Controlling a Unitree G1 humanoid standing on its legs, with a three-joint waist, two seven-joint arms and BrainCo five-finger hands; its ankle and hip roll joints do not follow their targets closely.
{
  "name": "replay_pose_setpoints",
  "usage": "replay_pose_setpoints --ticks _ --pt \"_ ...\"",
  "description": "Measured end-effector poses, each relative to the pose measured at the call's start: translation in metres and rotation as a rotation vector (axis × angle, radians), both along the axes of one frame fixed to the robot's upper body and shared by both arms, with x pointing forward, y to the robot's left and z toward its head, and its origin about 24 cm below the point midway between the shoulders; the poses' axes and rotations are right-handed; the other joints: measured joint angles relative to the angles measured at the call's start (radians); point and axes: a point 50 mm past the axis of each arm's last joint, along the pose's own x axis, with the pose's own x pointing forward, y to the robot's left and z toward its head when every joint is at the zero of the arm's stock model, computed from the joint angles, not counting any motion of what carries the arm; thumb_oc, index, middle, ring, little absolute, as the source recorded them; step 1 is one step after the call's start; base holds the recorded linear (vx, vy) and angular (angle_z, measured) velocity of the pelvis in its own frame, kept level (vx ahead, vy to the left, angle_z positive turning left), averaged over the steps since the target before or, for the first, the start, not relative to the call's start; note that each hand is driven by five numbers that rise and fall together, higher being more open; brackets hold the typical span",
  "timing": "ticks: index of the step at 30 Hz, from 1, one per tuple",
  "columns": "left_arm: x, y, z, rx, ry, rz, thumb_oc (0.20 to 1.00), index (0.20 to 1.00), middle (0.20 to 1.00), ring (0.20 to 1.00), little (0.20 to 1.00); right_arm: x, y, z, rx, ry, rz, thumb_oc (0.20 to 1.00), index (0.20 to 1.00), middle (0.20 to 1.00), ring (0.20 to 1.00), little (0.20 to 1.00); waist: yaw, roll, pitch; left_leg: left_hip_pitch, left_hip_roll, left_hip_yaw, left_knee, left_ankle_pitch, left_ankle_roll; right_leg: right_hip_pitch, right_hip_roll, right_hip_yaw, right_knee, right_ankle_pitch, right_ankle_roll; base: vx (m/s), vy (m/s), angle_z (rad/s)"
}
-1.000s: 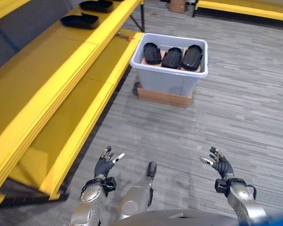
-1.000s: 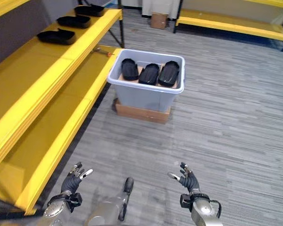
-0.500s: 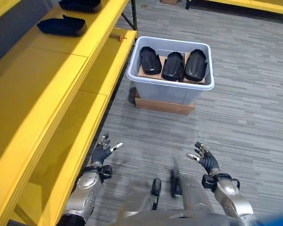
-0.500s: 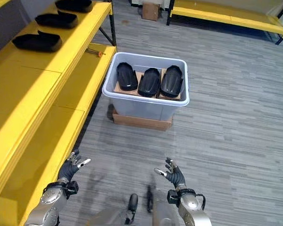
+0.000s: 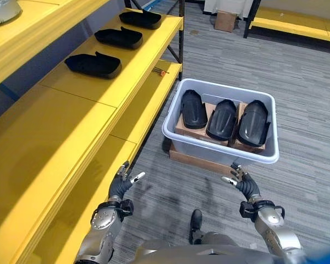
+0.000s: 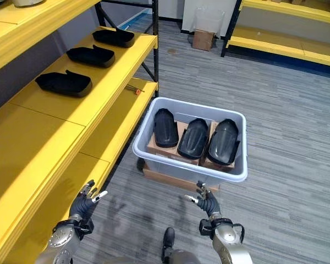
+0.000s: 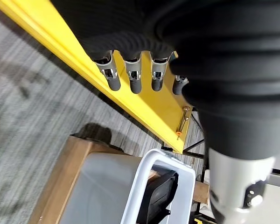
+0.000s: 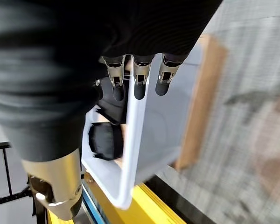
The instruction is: Move parts from the plastic box to the shelf.
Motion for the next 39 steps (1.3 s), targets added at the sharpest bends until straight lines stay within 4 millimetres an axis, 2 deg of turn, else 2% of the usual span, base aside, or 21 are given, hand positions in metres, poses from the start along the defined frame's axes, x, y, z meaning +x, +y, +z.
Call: replay_pose_setpoints --ticks 2,3,4,5,6,7,9,10,11,12,13,14,15,17,18,19,21,22,23,29,39 --pt "-0.001 -0.003 -0.001 -0.011 0.007 -0.003 1.0 1.0 1.0 1.0 1.0 -0.006 -0.006 -0.002 0.002 0.014 -0.027 1.0 1.0 1.0 1.0 1.0 -0.042 0.002 -0.005 0.009 -0.021 0.008 0.034 0.001 -0.001 0.031 -0.016 -0.004 -0.002 -0.033 0.038 0.11 -0.068 0.19" --pt "-0.001 -0.004 -0.002 -0.015 0.007 0.0 1.0 1.0 1.0 1.0 1.0 -0.01 -0.007 -0.004 0.008 0.029 -0.036 1.0 1.0 1.0 1.0 1.0 -0.046 0.002 -0.006 0.005 -0.025 0.01 0.068 0.001 -0.002 0.047 -0.018 -0.001 0.0 -0.031 0.037 0.05 -0.064 0.14" --pt "0.0 -0.003 -0.001 -0.014 0.006 -0.001 1.0 1.0 1.0 1.0 1.0 -0.013 -0.007 -0.006 0.013 0.039 -0.039 1.0 1.0 1.0 1.0 1.0 -0.04 -0.001 -0.003 -0.034 -0.048 0.022 0.163 0.002 -0.005 0.048 -0.02 -0.001 0.019 -0.036 0.032 0.07 -0.08 -0.23" --pt "0.003 -0.001 0.001 -0.013 -0.005 0.003 1.0 1.0 1.0 1.0 1.0 -0.014 -0.006 -0.009 0.015 0.049 -0.043 1.0 1.0 1.0 1.0 1.0 -0.012 -0.034 0.014 -0.2 -0.088 0.078 0.473 0.064 -0.063 0.034 -0.062 -0.024 0.054 -0.053 0.022 0.05 -0.032 -0.2" --pt "0.002 0.001 0.0 -0.006 0.001 0.007 1.0 1.0 1.0 1.0 1.0 -0.015 -0.005 -0.009 0.021 0.051 -0.046 1.0 1.0 1.0 1.0 1.0 -0.003 -0.064 0.018 -0.264 -0.116 0.109 0.558 0.092 -0.066 0.047 -0.097 0.002 0.035 -0.089 0.022 0.09 -0.048 -0.04" --pt "0.003 -0.001 -0.003 -0.017 0.009 0.01 1.0 1.0 1.0 1.0 1.0 -0.014 -0.008 -0.008 0.015 0.048 -0.056 1.0 1.0 1.0 1.0 1.0 -0.005 -0.065 0.029 -0.293 -0.101 0.138 0.527 0.045 0.001 0.06 -0.101 -0.009 0.019 -0.086 0.031 0.14 0.025 0.23" --pt "0.003 -0.006 -0.004 -0.024 0.02 -0.006 1.0 1.0 1.0 1.0 1.0 -0.007 -0.009 -0.007 0.012 0.036 -0.077 1.0 1.0 1.0 1.0 1.0 0.008 -0.059 0.059 -0.34 -0.07 0.11 0.322 0.035 0.014 0.083 -0.108 -0.004 0.023 -0.128 0.025 0.18 0.076 0.23" --pt "0.001 -0.006 -0.005 -0.022 0.027 -0.008 1.0 1.0 1.0 1.0 1.0 -0.003 -0.008 -0.005 0.016 0.024 -0.084 1.0 1.0 1.0 1.0 1.0 0.01 -0.068 0.074 -0.343 -0.059 0.109 0.134 0.052 0.029 0.109 -0.123 -0.007 0.007 -0.133 0.038 0.12 0.091 0.12" --pt "-0.001 -0.005 -0.007 -0.021 0.034 -0.006 1.0 1.0 1.0 1.0 1.0 -0.002 -0.009 -0.004 0.014 0.02 -0.085 1.0 1.0 1.0 1.0 1.0 0.019 -0.069 0.079 -0.341 -0.041 0.108 -0.052 0.103 0.022 0.134 -0.131 -0.005 -0.015 -0.125 0.056 0.13 0.1 0.05" --pt "-0.001 -0.006 -0.007 -0.022 0.034 -0.006 1.0 1.0 1.0 1.0 1.0 0.0 -0.013 -0.001 0.007 0.005 -0.095 1.0 1.0 1.0 1.0 1.0 0.026 -0.048 0.091 -0.351 -0.015 0.11 -0.16 0.16 0.0 0.161 -0.121 -0.009 -0.029 -0.123 0.079 0.11 0.111 -0.24" --pt "-0.004 -0.006 -0.009 -0.021 0.045 -0.004 1.0 1.0 1.0 1.0 1.0 0.0 -0.015 -0.001 -0.003 0.005 -0.102 1.0 1.0 1.0 1.0 1.0 0.031 -0.027 0.1 -0.36 0.009 0.092 -0.179 0.189 -0.002 0.193 -0.11 0.001 -0.034 -0.152 0.087 0.1 0.131 -0.45" --pt "-0.009 -0.006 -0.012 -0.021 0.063 -0.003 1.0 1.0 1.0 1.0 1.0 -0.002 -0.016 -0.003 -0.006 0.016 -0.105 1.0 1.0 1.0 1.0 1.0 0.031 -0.005 0.088 -0.353 0.013 0.069 -0.139 0.193 0.004 0.217 -0.104 0.024 -0.034 -0.164 0.102 0.11 0.173 -0.96" --pt "-0.015 -0.005 -0.015 -0.021 0.084 0.002 1.0 1.0 1.0 1.0 1.0 -0.003 -0.015 -0.004 -0.005 0.02 -0.1 1.0 1.0 1.0 1.0 1.0 0.029 0.015 0.076 -0.329 -0.001 0.03 -0.095 0.244 0.013 0.237 -0.112 0.072 -0.028 -0.176 0.129 0.16 0.246 -1.17" --pt "-0.012 -0.003 -0.012 -0.014 0.069 0.002 1.0 1.0 1.0 1.0 1.0 -0.008 -0.013 -0.006 0.004 0.03 -0.102 1.0 1.0 1.0 1.0 1.0 0.02 -0.002 0.071 -0.308 -0.04 0.058 -0.106 0.343 0.039 0.243 -0.147 0.112 -0.017 -0.191 0.173 0.15 0.229 -0.67" --pt "0.0 -0.003 -0.005 -0.009 0.028 -0.008 1.0 1.0 1.0 1.0 1.0 -0.014 -0.012 -0.008 0.016 0.043 -0.112 1.0 1.0 1.0 1.0 1.0 -0.002 -0.026 0.063 -0.287 -0.067 0.076 -0.148 0.36 0.059 0.243 -0.188 0.1 -0.003 -0.192 0.183 0.09 0.152 -0.17" --pt "0.005 -0.002 0.001 -0.005 0.0 -0.012 1.0 1.0 1.0 1.0 1.0 -0.017 -0.01 -0.011 0.027 0.055 -0.115 1.0 1.0 1.0 1.0 1.0 -0.005 -0.03 0.064 -0.249 -0.076 0.084 -0.188 0.379 0.086 0.234 -0.204 0.101 0.021 -0.186 0.202 0.08 0.143 -0.21" --pt "0.012 0.0 0.005 0.011 -0.021 -0.024 1.0 1.0 1.0 1.0 1.0 -0.02 -0.002 -0.014 0.051 0.071 -0.105 1.0 1.0 1.0 1.0 1.0 -0.009 -0.026 0.063 -0.181 -0.077 0.096 -0.24 0.381 0.111 0.236 -0.18 0.105 0.013 -0.207 0.238 0.06 0.109 -0.33" --pt "0.012 0.001 0.006 0.018 -0.021 -0.028 1.0 1.0 1.0 1.0 1.0 -0.02 0.002 -0.015 0.055 0.073 -0.09 1.0 1.0 1.0 1.0 1.0 -0.008 -0.029 0.061 -0.163 -0.085 0.107 -0.24 0.369 0.118 0.232 -0.158 0.105 -0.015 -0.205 0.237 0.07 0.1 -0.09" --pt "0.008 0.0 0.003 0.014 -0.009 -0.032 1.0 1.0 1.0 1.0 1.0 -0.018 0.003 -0.014 0.055 0.069 -0.084 1.0 1.0 1.0 1.0 1.0 -0.01 -0.029 0.044 -0.15 -0.103 0.114 -0.241 0.355 0.127 0.235 -0.157 0.105 -0.027 -0.17 0.203 0.06 0.086 -0.08" --pt "-0.011 0.004 -0.006 0.017 0.05 -0.014 1.0 1.0 1.0 1.0 1.0 -0.009 0.007 -0.009 0.06 0.042 -0.059 1.0 1.0 1.0 1.0 1.0 0.008 -0.037 0.015 -0.133 -0.1 0.139 -0.241 0.339 0.112 0.249 -0.155 0.106 -0.028 -0.172 0.199 0.05 0.037 -0.08" --pt "-0.013 0.005 -0.006 0.019 0.056 -0.008 1.0 1.0 1.0 1.0 1.0 -0.009 0.008 -0.005 0.063 0.025 -0.056 1.0 1.0 1.0 1.0 1.0 0.005 -0.059 -0.007 -0.133 -0.067 0.143 -0.245 0.337 0.099 0.238 -0.126 0.118 -0.029 -0.182 0.179 0.02 -0.001 -0.03"
